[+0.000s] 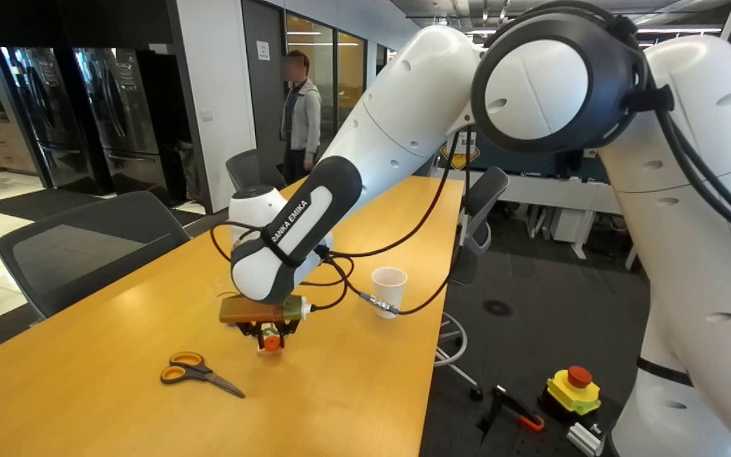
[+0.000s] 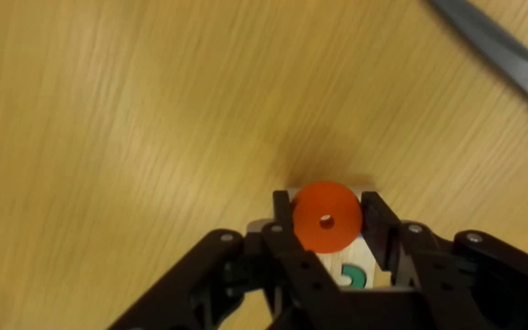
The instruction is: Put two round orange blocks in the white cup then put the blue round block in the clear cup, then put the last two round orange blocks
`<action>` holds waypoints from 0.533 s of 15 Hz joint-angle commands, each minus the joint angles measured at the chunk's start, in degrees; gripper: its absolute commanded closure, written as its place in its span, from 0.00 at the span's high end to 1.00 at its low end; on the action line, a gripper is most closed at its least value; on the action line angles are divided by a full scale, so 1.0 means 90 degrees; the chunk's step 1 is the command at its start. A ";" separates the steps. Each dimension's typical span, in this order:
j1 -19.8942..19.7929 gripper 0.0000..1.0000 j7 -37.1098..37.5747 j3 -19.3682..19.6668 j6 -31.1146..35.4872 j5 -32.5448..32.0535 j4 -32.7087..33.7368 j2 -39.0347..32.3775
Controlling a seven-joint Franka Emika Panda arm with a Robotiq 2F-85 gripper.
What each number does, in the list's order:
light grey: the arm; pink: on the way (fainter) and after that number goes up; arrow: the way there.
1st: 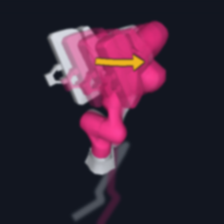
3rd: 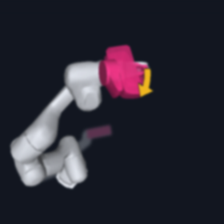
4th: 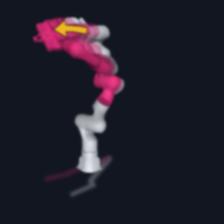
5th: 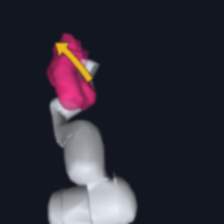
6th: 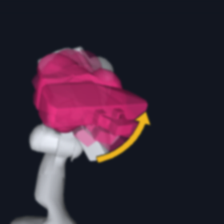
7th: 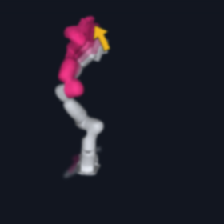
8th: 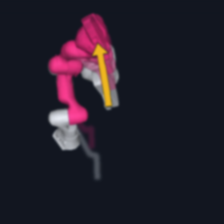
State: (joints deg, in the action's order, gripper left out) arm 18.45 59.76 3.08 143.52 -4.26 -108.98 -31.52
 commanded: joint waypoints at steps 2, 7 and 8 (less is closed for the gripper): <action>-0.0233 0.22 -0.0077 0.0414 0.0077 -0.0499 -0.0734 0.1094; -0.0788 0.23 -0.0084 0.0742 0.0109 -0.0985 -0.1314 0.1936; -0.0916 0.23 -0.0123 0.0765 0.0093 -0.1044 -0.1417 0.2074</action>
State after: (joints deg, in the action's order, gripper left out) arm 12.90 59.46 9.54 143.61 -11.35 -117.23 -18.34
